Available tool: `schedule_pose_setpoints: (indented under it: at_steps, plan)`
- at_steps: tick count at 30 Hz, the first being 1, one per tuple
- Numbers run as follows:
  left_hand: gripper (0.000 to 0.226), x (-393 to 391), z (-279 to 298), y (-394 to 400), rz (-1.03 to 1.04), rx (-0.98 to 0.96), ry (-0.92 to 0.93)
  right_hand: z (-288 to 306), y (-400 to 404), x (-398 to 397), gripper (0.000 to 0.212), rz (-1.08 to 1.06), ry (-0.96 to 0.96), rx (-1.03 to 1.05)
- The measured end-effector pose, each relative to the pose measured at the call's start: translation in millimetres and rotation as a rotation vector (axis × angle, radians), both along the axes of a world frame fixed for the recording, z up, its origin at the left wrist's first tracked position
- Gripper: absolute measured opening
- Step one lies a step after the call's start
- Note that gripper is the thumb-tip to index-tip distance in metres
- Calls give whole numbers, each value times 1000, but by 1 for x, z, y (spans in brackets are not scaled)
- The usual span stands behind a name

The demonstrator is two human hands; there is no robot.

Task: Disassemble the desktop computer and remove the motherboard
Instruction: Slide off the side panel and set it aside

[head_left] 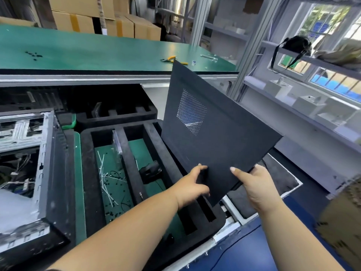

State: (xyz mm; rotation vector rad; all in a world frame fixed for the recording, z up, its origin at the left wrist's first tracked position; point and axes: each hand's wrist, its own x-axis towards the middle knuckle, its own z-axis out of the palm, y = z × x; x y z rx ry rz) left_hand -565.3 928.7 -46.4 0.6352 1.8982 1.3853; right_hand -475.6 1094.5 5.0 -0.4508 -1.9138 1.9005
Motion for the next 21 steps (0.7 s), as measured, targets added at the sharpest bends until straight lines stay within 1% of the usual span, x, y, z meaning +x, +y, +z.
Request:
schedule_pose_setpoints:
  at_steps: [2, 6, 10, 13, 16, 21]
  plan:
    - [86, -4, -7, 3, -4, 3, -28, -7, 2, -2, 17, -23, -28, 33]
    - [86, -11, -20, 6, -12, -16, -77, -28, 3, -8, 16, -71, -56, 28]
    - [84, -16, -27, 3, -25, -73, -119, -50, 7, -13, 15, -89, -115, -26]
    - [79, -24, -29, -3, -13, -80, -83, -66, 7, -17, 17, -87, -116, -107]
    - [74, -33, -21, -15, 52, -72, -33, -79, 9, -21, 20, -93, -133, -195]
    - [69, -41, -12, -34, 128, -91, 1, -96, 16, -28, 22, -86, -223, -233]
